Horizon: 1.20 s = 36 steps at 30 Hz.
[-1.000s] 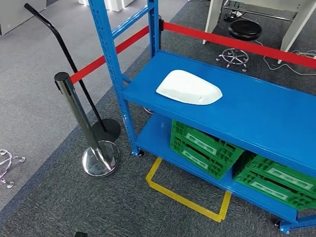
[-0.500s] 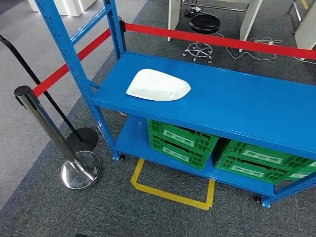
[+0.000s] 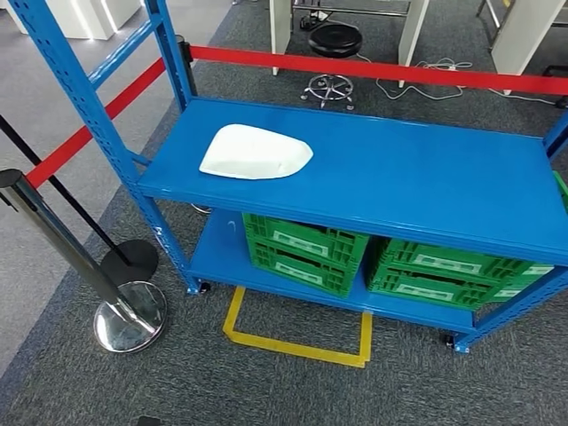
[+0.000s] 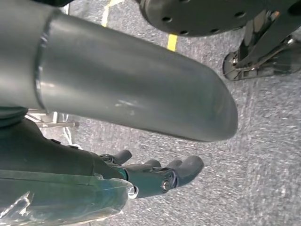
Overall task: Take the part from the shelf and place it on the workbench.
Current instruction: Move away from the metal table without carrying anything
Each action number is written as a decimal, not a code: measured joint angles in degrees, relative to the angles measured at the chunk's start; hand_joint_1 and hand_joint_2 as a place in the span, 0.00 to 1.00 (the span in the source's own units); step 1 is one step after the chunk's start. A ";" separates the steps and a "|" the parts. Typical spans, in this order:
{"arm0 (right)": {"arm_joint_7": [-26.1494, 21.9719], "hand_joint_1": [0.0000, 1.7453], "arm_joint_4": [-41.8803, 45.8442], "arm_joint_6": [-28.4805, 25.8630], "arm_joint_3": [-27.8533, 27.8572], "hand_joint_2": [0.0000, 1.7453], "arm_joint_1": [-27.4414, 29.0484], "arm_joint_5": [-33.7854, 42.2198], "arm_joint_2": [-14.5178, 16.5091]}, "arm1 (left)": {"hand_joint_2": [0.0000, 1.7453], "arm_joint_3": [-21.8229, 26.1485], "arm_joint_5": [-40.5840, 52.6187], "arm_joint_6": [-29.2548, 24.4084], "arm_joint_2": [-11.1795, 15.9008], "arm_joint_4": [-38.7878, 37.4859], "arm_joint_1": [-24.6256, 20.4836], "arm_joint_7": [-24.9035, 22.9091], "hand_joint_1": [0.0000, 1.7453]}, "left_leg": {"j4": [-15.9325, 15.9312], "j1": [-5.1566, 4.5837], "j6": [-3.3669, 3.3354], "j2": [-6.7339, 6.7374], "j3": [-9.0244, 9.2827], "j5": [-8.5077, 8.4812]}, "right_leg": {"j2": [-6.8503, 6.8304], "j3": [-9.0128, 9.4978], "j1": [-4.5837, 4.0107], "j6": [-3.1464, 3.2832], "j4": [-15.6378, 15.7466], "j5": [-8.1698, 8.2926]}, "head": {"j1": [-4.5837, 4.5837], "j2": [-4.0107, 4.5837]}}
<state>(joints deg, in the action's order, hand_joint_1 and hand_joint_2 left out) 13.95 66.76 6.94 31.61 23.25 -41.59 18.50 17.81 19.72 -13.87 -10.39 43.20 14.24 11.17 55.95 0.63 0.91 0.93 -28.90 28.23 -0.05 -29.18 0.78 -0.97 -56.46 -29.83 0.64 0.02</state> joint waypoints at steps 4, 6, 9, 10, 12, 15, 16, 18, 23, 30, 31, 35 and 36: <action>0.29 0.00 -0.28 0.04 0.13 0.00 -0.09 0.01 0.01 | 1.00 -1.29 -0.88 -0.30 0.74 -0.59 -0.14 0.28 0.00 | 8.78 0.20 0.92 -0.28 -3.67 5.68 | -0.02 0.26 0.14 1.05 0.15 0.45 | -0.41 0.00; 0.55 0.00 -0.49 0.01 0.15 0.00 -0.11 0.01 0.00 | 1.00 -2.07 -1.72 -0.54 1.03 -0.95 -0.18 0.45 0.00 | 15.73 0.20 1.01 -0.32 -6.88 8.28 | 0.01 0.20 0.02 1.14 0.12 0.48 | -0.46 0.00; 0.73 0.00 -0.75 -0.17 0.17 0.50 -0.16 -0.02 0.00 | 1.00 -3.32 -3.11 -0.99 1.51 -1.43 -0.22 0.76 0.00 | 12.30 0.17 0.55 -0.37 -5.64 4.01 | 0.27 0.53 -0.12 1.15 0.11 0.35 | -0.49 0.00; 0.73 0.00 -0.82 -0.23 0.17 0.75 -0.19 -0.04 0.00 | 1.00 -3.73 -3.47 -1.07 1.73 -1.58 -0.26 0.91 0.00 | 8.32 0.12 0.25 -0.50 -3.96 1.81 | 0.37 0.48 -0.16 1.09 0.11 0.28 | -0.49 0.00; 0.63 0.00 -0.92 -0.35 0.04 1.00 -0.25 -0.13 -0.01 | 1.00 -4.67 -4.06 -1.17 2.20 -1.85 -0.41 1.25 0.00 | 2.27 -0.03 -0.24 -0.74 -1.47 -0.28 | 0.50 0.35 -0.40 0.70 -0.09 0.05 | -0.47 0.00; 0.23 0.00 -1.67 -0.61 -0.90 1.00 -0.50 0.47 -0.30 | 1.00 -6.42 -5.33 -1.32 2.89 -2.50 -0.60 1.49 0.00 | 0.59 -0.14 -0.75 -0.77 -1.20 -0.36 | 0.51 0.12 -0.44 -0.14 -0.08 0.12 | -0.44 0.00; -0.01 0.00 -2.38 -0.70 -1.52 1.00 -0.70 1.15 -0.59 | 1.00 -6.96 -5.84 -1.24 3.14 -2.82 -0.65 1.43 0.00 | 0.34 -0.07 -1.07 -0.69 -1.19 -0.56 | 0.48 -0.13 -0.37 -0.40 -0.35 -0.18 | -0.41 0.00; -0.72 0.00 -4.44 -0.95 -3.04 1.00 -1.26 3.18 -1.40 | 1.00 -7.97 -6.81 -0.77 3.62 -3.37 -1.00 1.04 0.00 | -0.11 0.12 -1.71 -0.49 -1.22 -0.93 | 0.42 -2.02 -0.26 -0.86 -4.08 -2.65 | -0.17 0.00; -2.52 0.00 -11.55 -1.73 -6.56 1.00 -1.69 8.83 -3.51 | 1.00 -9.78 -8.74 1.26 4.61 -3.90 -2.90 -0.58 0.00 | -0.06 -0.07 -1.99 -0.32 -1.55 -1.05 | 0.37 -7.82 -0.11 -1.39 -16.19 -6.58 | 0.02 0.00; -5.18 0.00 -21.11 -3.03 -11.74 1.00 -2.35 16.45 -6.64 | 0.00 -11.58 -11.31 4.12 5.85 -4.41 -5.81 -2.92 0.00 | 0.23 -0.41 -0.32 -0.31 -1.42 -1.10 | 0.10 0.18 -0.49 0.09 -0.21 0.15 | -0.22 0.00; -5.59 0.00 -22.15 -3.21 -12.53 1.00 -2.62 17.62 -7.09 | 0.00 -11.79 -11.70 4.56 6.10 -4.80 -5.91 -3.33 0.00 | 0.15 -0.36 -0.36 -0.31 -1.36 -1.10 | 0.10 0.14 -0.52 0.20 -0.15 0.28 | -0.21 0.00; -7.15 0.00 -25.70 -3.93 -15.51 1.00 -4.76 21.97 -8.89 | 0.00 -12.74 -13.15 6.22 6.88 -6.90 -5.83 -4.77 0.00 | 0.08 -0.38 -3.04 -0.32 -1.34 -1.09 | 0.03 0.07 -0.53 0.28 0.10 0.48 | -0.55 0.00; -7.57 0.00 -26.78 -4.14 -16.35 1.00 -5.42 23.25 -9.42 | 0.00 -12.96 -13.60 6.71 7.08 -7.56 -5.80 -5.21 0.00 | 0.08 -0.33 -3.19 -0.32 -1.33 -1.08 | 0.00 0.04 -0.63 0.34 0.10 0.45 | -0.54 0.00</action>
<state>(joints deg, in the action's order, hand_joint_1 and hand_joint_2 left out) 6.38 39.98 2.80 15.26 17.83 -18.35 9.08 4.85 6.12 -7.16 -3.31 35.64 8.44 5.97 56.02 0.30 -2.28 0.60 -30.23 27.15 -0.05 -29.14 0.14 -0.63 -56.36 -29.38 0.10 0.02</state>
